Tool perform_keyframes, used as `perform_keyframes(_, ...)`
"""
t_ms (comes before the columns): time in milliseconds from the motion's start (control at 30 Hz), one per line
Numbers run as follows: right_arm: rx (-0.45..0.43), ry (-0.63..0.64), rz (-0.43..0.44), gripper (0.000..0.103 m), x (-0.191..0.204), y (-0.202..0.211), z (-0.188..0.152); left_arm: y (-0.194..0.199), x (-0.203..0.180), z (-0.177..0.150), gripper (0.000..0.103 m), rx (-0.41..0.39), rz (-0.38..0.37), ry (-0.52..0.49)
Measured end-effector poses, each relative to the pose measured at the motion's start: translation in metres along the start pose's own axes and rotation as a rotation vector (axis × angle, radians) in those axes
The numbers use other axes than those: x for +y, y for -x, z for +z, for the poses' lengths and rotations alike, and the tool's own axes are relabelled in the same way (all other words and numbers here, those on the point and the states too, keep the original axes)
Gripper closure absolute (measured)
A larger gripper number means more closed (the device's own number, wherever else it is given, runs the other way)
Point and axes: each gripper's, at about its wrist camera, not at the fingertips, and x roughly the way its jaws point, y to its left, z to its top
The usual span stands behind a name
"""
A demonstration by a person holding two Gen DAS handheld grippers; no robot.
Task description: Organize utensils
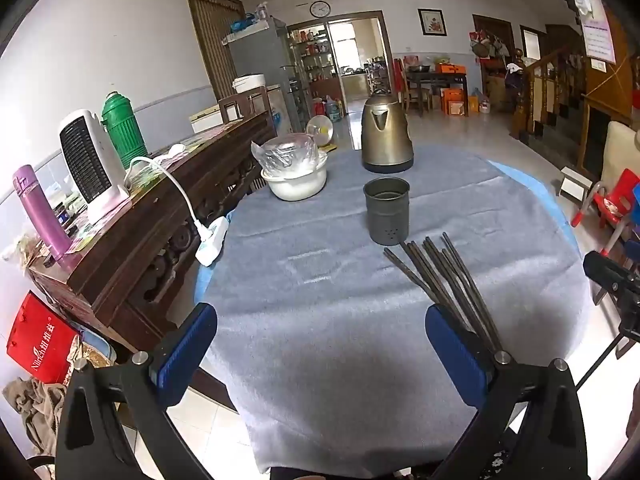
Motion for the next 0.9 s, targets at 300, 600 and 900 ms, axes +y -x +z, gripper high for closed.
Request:
perform_keyframes(300,-0.044,-0.014,0.035,0.000,-0.001,0.010,-0.012,-0.003,-0.008,-0.012,0.000,0.054,0.020,-0.024)
perform_keyframes(600,-0.033,-0.037,0.032,0.000,-0.021,0.009,-0.012,-0.011,-0.025,-0.011,0.000,0.076,0.007,-0.065)
perform_keyframes(900,0.004,-0.048,0.014,0.000,-0.028,-0.012,-0.010,-0.029,-0.038,-0.005,0.000,0.107,-0.003,-0.096)
